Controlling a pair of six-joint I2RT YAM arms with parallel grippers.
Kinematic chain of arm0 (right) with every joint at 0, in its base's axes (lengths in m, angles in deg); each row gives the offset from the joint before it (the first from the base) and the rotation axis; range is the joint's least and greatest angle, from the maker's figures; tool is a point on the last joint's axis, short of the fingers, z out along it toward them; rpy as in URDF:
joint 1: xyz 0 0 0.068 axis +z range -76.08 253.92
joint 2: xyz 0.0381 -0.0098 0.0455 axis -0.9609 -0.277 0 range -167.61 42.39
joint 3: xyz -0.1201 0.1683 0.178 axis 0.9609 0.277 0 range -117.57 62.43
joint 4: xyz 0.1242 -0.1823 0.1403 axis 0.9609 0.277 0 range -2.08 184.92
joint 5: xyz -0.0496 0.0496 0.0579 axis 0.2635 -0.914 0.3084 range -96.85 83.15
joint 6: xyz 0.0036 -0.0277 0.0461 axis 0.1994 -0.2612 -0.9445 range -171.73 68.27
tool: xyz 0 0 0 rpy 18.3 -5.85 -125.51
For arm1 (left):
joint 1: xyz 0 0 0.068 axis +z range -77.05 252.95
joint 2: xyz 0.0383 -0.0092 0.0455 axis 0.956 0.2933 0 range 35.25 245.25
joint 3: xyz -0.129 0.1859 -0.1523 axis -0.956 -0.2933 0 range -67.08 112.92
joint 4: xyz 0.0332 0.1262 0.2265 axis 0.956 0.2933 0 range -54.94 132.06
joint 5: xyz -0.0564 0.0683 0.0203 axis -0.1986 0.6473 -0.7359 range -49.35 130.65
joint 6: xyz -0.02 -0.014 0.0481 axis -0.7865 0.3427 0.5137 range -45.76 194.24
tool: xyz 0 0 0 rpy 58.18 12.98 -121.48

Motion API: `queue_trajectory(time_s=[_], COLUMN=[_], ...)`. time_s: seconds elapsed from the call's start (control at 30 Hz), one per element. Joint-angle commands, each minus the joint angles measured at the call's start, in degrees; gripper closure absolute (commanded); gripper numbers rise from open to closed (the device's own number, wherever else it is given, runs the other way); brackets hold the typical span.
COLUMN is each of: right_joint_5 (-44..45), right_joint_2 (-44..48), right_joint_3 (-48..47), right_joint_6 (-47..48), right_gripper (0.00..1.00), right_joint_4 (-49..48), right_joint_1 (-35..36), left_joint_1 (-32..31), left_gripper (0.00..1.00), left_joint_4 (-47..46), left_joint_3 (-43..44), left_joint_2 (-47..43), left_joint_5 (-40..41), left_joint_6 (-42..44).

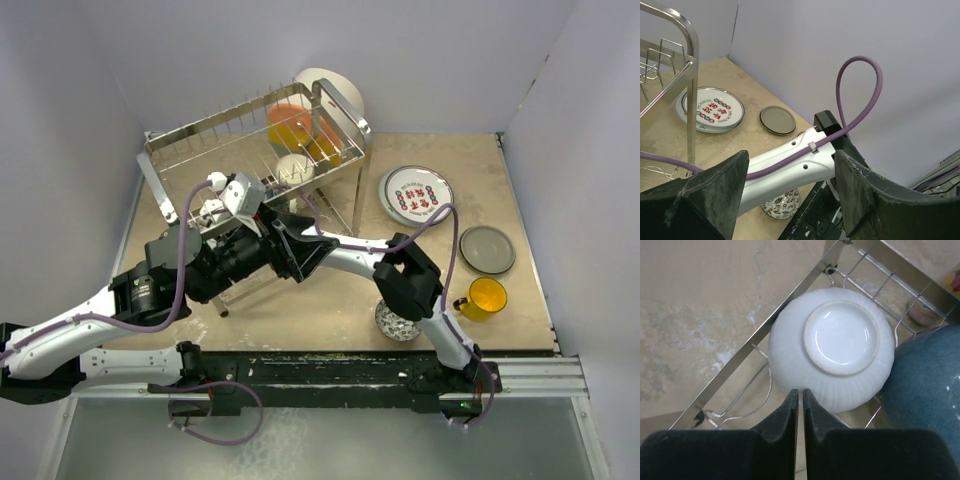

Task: Load the mixed dishes into the dish rack
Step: Turn the bowl upside down on the dish rack.

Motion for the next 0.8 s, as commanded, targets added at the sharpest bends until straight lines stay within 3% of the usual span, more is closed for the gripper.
queue_trajectory(time_s=[0.0,0.13,0.27,0.43,0.77], right_joint_5=[4.09,3.67,-3.83,-16.15,-31.53], right_joint_2=[-2.9,-4.57,-0.62,7.64,14.87], right_joint_3=[-6.76,-9.74,-6.49,1.58,11.53], right_joint_6=[-1.23,-1.14,0.32,5.1,15.2], right_gripper=[0.87,0.86,0.83,0.67,0.53], right_joint_4=[-0.79,0.25,0.56,0.87,6.73], right_joint_1=[-1.88,-2.54,-2.88,-2.97,-3.67], left_joint_1=[0.23,0.25,0.23,0.23,0.23], left_gripper=[0.27,0.27,0.27,0.27,0.27], left_joint_4=[-2.28,-2.54,-3.11,-3.84,-4.71], left_joint_3=[0.26,0.03,-0.24,-0.37,-0.71], left_joint_2=[-1.05,-0.54,-0.46,-0.07,0.18], left_joint_5=[0.72,0.45,0.06,-0.52,-1.71], left_joint_6=[1.18,0.88,0.61,0.78,0.18])
